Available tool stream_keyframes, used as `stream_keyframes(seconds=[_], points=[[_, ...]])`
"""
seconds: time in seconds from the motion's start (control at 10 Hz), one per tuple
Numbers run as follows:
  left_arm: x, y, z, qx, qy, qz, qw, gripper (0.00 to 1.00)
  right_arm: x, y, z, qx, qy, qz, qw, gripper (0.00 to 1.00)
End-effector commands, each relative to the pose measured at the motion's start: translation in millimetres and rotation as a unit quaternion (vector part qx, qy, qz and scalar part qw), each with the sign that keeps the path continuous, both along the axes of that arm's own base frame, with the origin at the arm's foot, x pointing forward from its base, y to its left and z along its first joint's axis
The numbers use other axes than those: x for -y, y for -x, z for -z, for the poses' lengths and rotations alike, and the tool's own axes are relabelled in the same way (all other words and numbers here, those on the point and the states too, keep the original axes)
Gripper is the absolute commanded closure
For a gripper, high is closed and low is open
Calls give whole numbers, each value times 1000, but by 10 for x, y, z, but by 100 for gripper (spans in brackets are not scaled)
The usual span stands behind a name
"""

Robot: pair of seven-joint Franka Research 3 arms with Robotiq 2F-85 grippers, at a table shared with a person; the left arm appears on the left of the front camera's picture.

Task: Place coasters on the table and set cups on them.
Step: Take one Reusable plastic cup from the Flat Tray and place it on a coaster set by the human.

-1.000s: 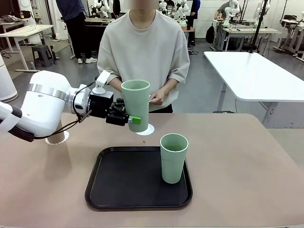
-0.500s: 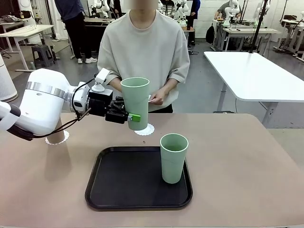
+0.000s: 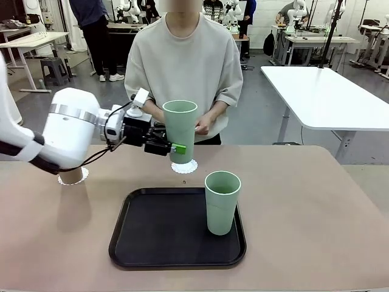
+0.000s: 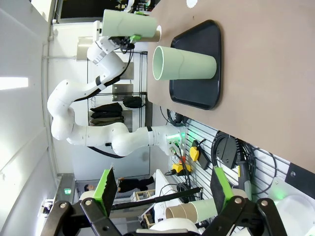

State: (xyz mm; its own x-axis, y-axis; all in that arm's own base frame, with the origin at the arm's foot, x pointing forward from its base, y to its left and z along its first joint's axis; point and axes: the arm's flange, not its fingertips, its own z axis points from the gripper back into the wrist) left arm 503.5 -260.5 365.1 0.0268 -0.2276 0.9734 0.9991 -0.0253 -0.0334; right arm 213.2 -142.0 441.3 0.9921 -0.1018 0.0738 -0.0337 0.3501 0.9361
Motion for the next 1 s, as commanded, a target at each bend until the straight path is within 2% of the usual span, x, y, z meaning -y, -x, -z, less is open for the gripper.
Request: stream_keyframes(seconds=[0.0,0.1,0.2,0.5,0.8,0.9], points=[[262,-410,6,33,-4,3,999,18,5,5,-1,2,-6,-1,1000,0],[317,-677,-64,29,0,4,1000,18,5,5,-1,2,-6,-1,1000,0],[305,-826,-57,19,13,-5,1000,18,5,5,-1,2,-6,-1,1000,0],[126,-1176,-188,28,3,-7,1000,18,5,5,-1,2,-6,-1,1000,0],[61,-1176,-241,12,-26,0,1000,18,5,5,-1,2,-6,-1,1000,0],[25,-1184,-153,35,-5,-21,999,18,5,5,-1,2,-6,-1,1000,0]])
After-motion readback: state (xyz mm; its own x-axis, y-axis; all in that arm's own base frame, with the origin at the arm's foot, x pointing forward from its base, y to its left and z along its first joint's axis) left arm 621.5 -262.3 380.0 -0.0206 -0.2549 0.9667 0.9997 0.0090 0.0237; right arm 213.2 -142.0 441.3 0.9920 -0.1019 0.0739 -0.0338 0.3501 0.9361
